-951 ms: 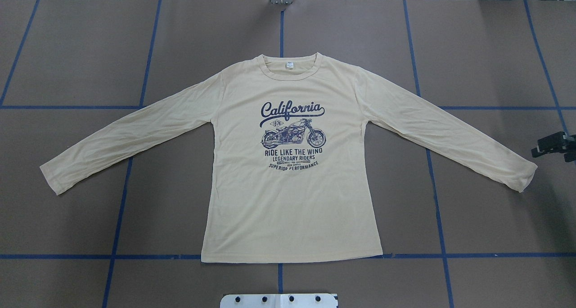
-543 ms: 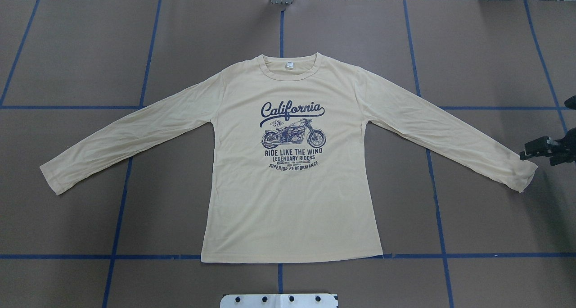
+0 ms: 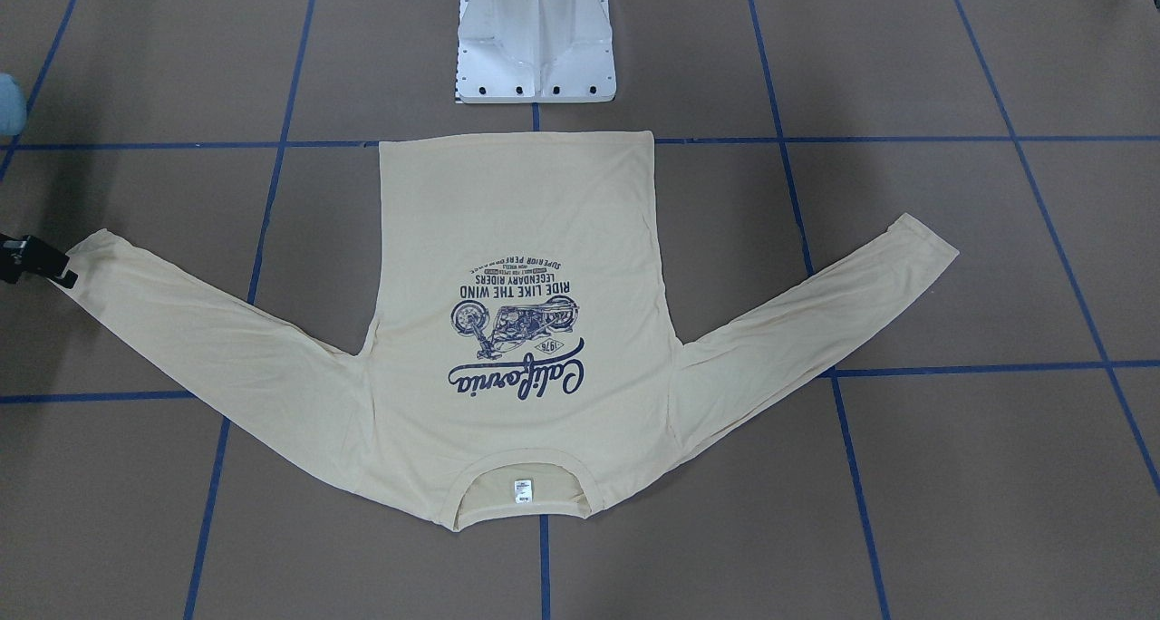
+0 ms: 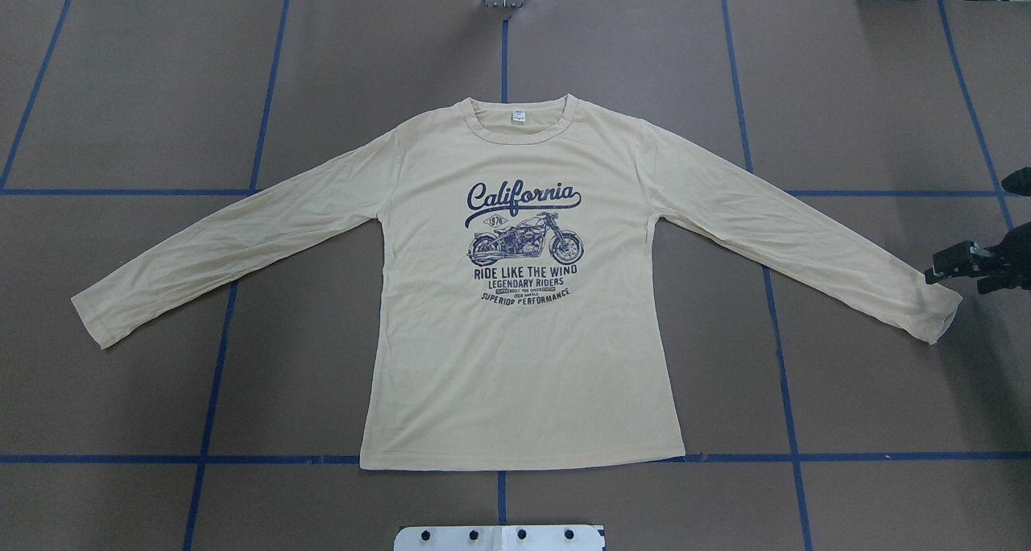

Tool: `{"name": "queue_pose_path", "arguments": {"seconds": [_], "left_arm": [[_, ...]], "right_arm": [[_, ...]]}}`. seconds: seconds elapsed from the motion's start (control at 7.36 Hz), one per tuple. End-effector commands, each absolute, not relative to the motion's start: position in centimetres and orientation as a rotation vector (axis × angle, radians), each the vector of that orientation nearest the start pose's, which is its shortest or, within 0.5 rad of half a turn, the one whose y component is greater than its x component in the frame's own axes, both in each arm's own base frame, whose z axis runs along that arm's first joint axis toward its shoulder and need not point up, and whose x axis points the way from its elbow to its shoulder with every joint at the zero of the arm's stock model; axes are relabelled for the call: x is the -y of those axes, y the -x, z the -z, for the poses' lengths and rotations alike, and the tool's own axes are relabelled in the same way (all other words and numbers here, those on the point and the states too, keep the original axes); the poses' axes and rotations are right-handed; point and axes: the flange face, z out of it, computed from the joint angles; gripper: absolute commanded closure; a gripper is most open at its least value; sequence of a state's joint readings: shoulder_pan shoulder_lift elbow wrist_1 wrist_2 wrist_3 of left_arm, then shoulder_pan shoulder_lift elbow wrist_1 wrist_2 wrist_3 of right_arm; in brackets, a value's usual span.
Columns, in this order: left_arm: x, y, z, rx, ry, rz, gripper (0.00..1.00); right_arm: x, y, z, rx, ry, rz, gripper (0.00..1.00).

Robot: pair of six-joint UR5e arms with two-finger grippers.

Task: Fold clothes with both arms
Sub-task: 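Lower the right gripper onto the cuff of the sleeve nearest it and grasp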

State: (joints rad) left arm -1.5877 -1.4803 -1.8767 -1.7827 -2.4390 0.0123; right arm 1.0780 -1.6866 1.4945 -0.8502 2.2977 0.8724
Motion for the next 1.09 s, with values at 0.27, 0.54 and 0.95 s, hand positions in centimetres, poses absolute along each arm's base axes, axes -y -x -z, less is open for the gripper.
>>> {"name": "queue_pose_path", "arguments": {"seconds": [0.27, 0.54, 0.95], "left_arm": [[46.06, 6.5, -51.54, -0.85, -0.42, -0.185, 0.0], [46.06, 6.51, -51.55, -0.848, -0.42, -0.185, 0.0], [46.06, 6.5, -51.54, -0.85, -0.42, -0.185, 0.0]], "right_arm": [[42.84, 15.65, -67.77, 0.878, 0.084, -0.161, 0.18], [42.79, 15.66, -67.9, 0.88, 0.091, -0.162, 0.45], [42.43, 15.5, -68.13, 0.879, 0.097, -0.165, 0.92]]}}
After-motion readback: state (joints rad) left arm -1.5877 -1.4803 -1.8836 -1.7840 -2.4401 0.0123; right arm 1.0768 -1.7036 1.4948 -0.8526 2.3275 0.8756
